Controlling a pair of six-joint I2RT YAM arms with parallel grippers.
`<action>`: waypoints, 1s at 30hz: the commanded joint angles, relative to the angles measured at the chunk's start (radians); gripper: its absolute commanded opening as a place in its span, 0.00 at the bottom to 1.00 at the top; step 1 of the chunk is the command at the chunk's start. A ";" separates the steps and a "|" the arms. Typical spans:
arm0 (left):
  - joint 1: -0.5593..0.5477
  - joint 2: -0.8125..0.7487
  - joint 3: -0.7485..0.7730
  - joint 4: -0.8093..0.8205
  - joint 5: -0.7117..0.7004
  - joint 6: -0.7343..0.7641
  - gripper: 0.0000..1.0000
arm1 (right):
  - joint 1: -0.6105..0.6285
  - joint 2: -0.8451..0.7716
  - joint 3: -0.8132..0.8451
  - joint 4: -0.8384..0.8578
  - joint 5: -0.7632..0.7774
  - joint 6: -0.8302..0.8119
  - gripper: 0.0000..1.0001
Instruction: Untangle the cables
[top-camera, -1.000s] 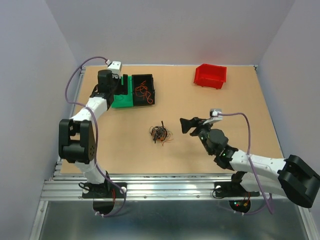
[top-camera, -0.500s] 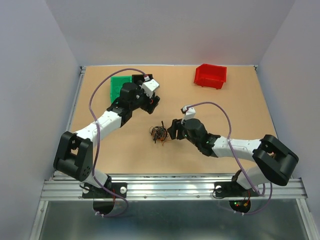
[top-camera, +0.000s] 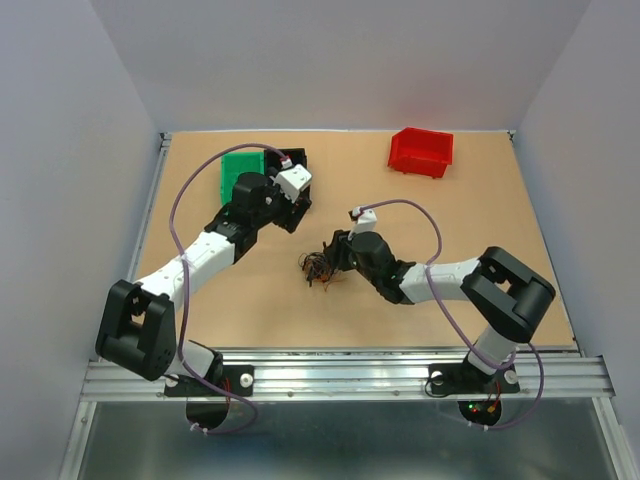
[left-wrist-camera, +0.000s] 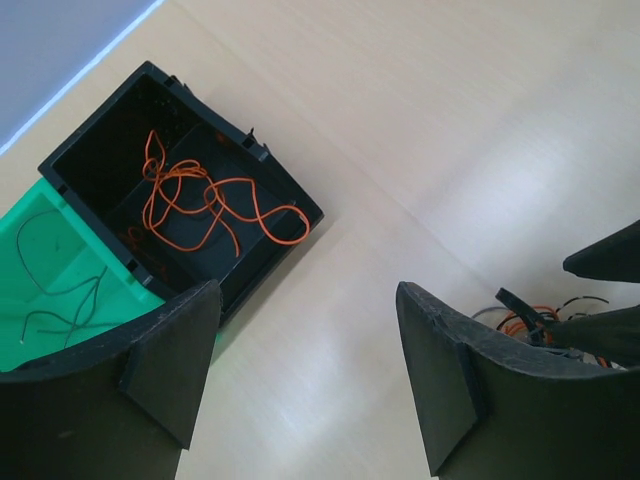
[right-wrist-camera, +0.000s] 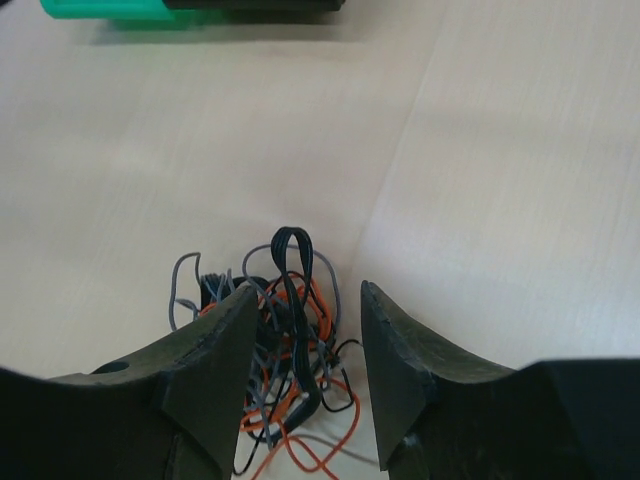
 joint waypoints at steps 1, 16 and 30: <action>-0.003 -0.054 -0.041 0.000 -0.015 0.024 0.81 | -0.001 0.051 0.087 0.100 0.030 0.022 0.50; -0.022 0.015 -0.053 -0.081 0.126 0.110 0.79 | -0.003 0.084 0.075 0.189 0.065 0.035 0.21; -0.022 0.089 -0.010 -0.181 0.281 0.181 0.80 | -0.001 0.124 0.118 0.145 0.014 0.032 0.40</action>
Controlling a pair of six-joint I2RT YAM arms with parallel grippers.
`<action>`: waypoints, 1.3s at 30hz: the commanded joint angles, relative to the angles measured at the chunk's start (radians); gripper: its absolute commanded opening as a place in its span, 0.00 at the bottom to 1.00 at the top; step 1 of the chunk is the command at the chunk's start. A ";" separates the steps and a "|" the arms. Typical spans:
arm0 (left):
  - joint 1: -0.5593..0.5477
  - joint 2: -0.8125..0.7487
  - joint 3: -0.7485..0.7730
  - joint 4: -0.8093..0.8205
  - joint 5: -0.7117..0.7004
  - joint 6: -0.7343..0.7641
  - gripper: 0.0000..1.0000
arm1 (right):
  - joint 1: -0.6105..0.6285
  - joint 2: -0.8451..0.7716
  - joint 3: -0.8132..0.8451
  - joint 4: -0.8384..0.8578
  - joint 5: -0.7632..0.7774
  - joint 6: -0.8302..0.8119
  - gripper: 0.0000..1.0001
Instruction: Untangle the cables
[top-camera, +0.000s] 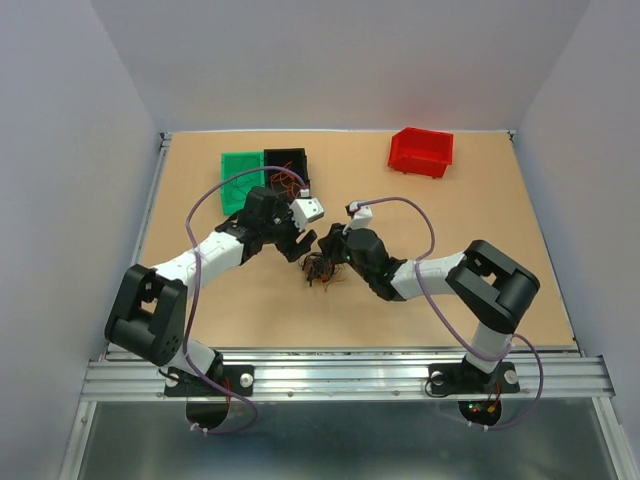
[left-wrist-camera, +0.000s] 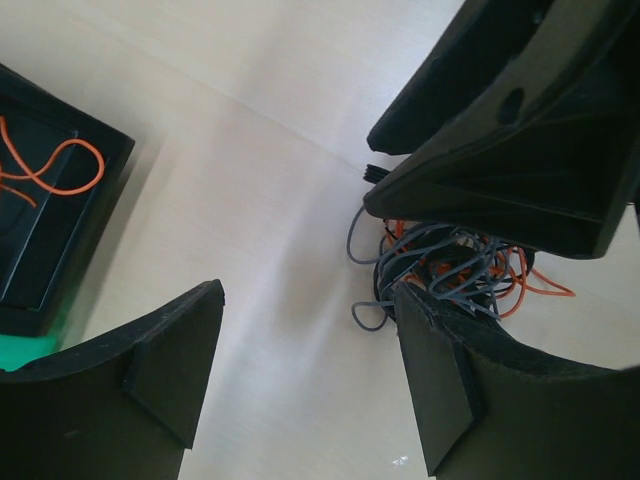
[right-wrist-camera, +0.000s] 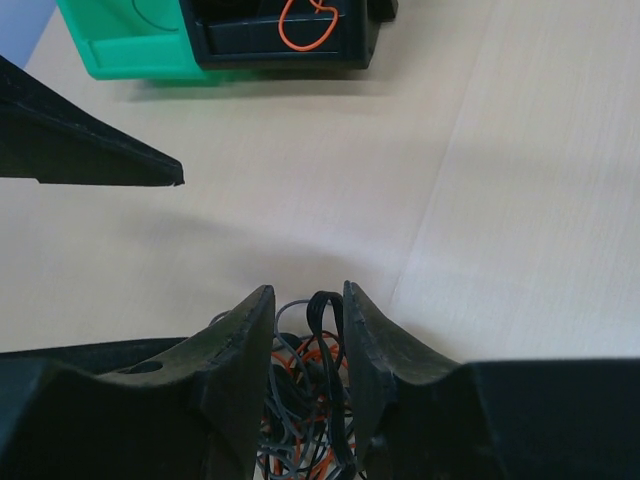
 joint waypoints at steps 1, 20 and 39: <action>-0.003 0.018 0.049 -0.015 0.047 0.028 0.80 | -0.003 0.025 0.075 0.005 0.008 0.003 0.40; -0.003 0.079 0.062 -0.089 0.096 0.110 0.70 | -0.001 -0.066 0.021 -0.058 0.072 0.027 0.00; -0.013 -0.145 -0.122 0.080 0.168 0.164 0.77 | -0.001 -0.079 0.009 -0.044 0.069 0.031 0.01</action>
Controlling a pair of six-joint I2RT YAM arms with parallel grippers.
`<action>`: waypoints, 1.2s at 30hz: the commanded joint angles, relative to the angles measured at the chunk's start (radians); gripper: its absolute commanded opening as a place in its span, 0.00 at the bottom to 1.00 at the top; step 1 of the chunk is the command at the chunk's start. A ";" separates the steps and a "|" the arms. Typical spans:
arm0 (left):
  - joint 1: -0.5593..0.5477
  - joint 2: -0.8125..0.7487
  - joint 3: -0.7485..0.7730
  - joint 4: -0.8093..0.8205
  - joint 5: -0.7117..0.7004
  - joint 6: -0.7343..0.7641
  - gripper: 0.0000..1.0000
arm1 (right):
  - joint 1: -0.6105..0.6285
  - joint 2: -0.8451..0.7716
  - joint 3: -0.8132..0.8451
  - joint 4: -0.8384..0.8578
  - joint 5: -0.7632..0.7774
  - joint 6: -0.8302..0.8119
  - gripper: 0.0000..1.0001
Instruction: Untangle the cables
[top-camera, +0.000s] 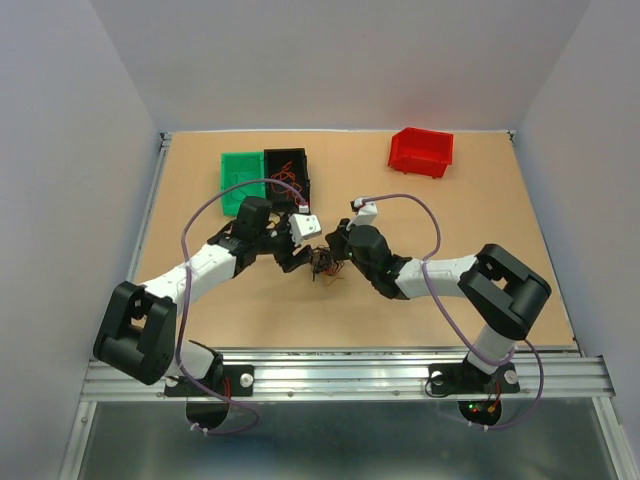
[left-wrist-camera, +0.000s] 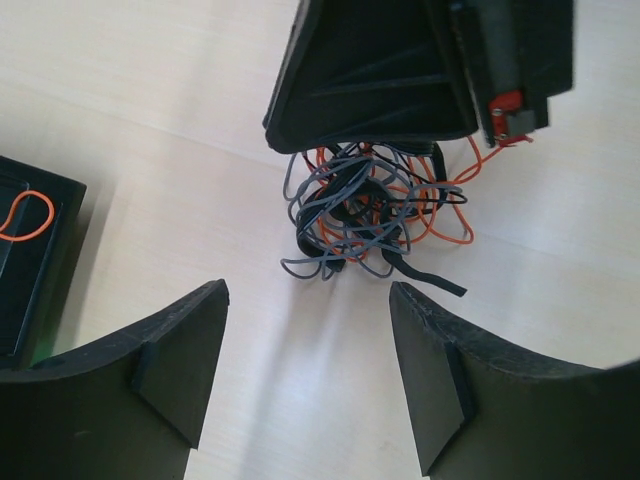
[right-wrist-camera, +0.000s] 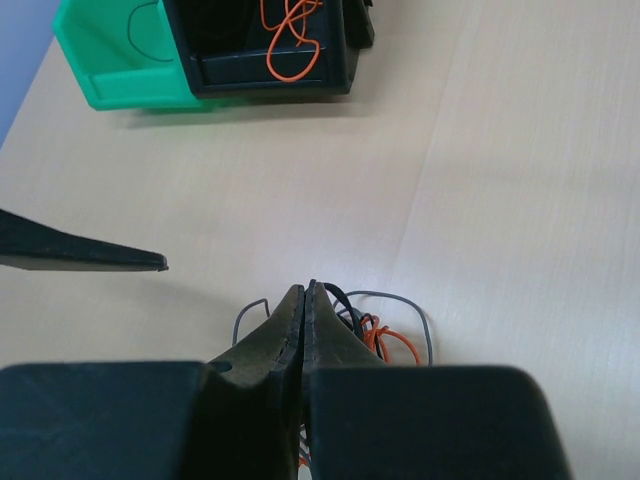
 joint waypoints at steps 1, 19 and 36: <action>-0.022 -0.057 -0.062 0.123 0.001 0.037 0.77 | -0.003 -0.018 -0.006 0.043 0.015 0.008 0.01; -0.082 0.058 -0.083 0.299 -0.145 0.059 0.69 | -0.001 -0.033 -0.026 0.076 0.009 0.016 0.01; -0.146 0.127 -0.047 0.293 -0.247 0.064 0.00 | -0.003 -0.050 -0.049 0.086 0.035 0.033 0.00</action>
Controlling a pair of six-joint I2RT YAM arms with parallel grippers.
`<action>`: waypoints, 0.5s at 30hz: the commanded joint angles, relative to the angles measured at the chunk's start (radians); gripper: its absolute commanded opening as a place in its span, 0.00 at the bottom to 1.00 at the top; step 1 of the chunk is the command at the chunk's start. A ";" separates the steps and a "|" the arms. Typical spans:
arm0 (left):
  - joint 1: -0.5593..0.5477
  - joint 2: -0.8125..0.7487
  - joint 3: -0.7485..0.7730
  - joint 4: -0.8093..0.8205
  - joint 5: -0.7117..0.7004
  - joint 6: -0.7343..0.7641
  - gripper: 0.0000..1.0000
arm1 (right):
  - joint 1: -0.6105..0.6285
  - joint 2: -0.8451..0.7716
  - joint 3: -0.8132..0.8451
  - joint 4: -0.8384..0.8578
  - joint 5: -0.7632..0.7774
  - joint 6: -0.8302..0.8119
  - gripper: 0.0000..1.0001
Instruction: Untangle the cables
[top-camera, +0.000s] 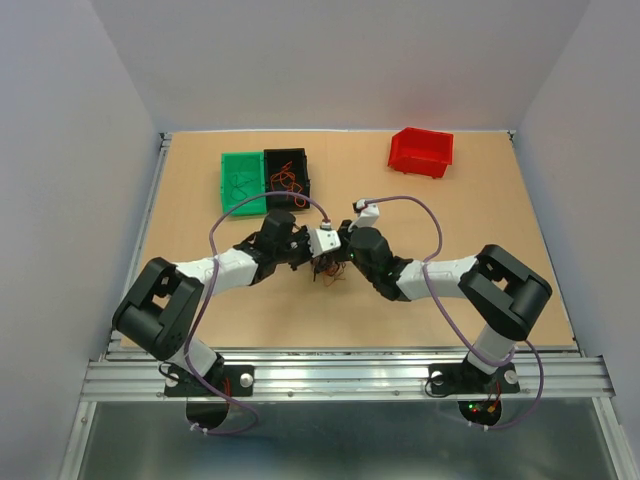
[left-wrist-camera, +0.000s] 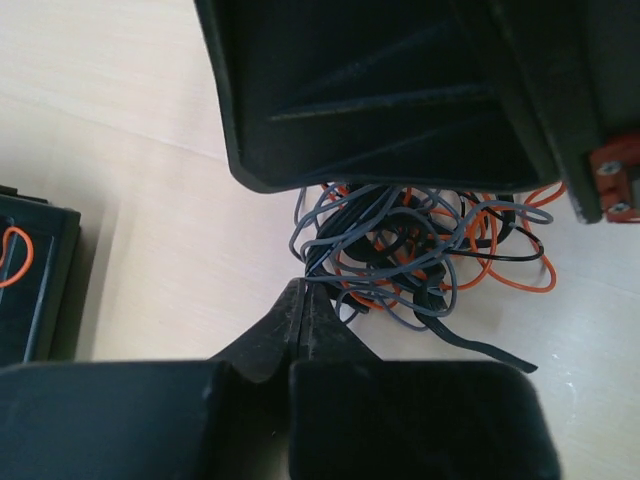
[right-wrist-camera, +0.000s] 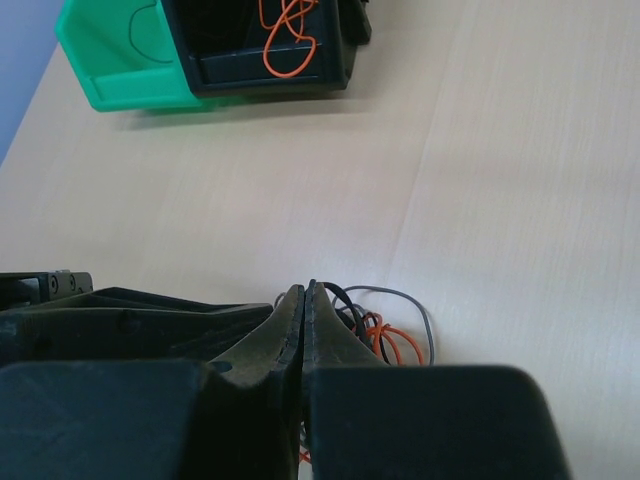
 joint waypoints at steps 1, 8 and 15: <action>-0.013 -0.017 0.025 0.031 -0.014 0.005 0.00 | -0.004 -0.056 -0.038 0.063 0.043 0.014 0.01; -0.008 -0.086 -0.018 0.040 -0.028 -0.009 0.00 | -0.042 -0.220 -0.183 0.063 0.123 0.046 0.01; 0.033 -0.142 -0.019 0.042 0.004 -0.048 0.00 | -0.096 -0.390 -0.307 0.065 0.086 0.062 0.01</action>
